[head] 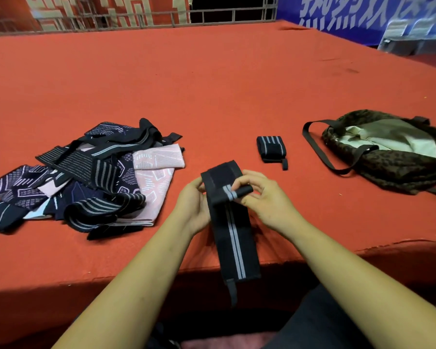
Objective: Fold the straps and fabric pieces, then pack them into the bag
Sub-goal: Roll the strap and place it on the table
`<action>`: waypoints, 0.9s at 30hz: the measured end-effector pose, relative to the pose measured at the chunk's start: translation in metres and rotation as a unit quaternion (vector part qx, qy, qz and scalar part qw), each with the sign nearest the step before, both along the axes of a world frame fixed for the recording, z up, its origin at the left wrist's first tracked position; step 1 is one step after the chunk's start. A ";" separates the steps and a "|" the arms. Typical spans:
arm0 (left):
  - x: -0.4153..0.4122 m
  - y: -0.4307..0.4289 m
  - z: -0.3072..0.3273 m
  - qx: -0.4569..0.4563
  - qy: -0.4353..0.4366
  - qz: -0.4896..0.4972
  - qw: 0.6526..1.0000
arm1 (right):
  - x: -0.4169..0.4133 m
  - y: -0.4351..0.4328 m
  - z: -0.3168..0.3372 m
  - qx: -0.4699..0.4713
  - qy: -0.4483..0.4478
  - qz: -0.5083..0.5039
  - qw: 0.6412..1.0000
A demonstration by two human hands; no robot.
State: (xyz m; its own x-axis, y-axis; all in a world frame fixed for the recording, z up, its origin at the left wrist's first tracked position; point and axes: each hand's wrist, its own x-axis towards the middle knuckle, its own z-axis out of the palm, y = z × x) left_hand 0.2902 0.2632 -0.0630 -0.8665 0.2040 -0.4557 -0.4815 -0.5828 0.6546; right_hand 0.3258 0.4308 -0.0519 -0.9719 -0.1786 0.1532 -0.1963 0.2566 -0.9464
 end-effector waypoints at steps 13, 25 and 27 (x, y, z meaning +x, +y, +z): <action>0.003 0.010 -0.003 -0.237 0.159 0.067 0.956 | 0.020 -0.013 -0.030 0.030 -0.055 -0.013 0.998; 0.023 0.018 -0.008 -0.252 0.273 -0.030 0.928 | -0.008 -0.010 0.006 -0.156 -0.080 -0.091 0.980; 0.025 0.018 -0.017 -0.205 0.252 -0.095 0.941 | -0.011 -0.009 0.013 -0.212 -0.070 -0.089 0.971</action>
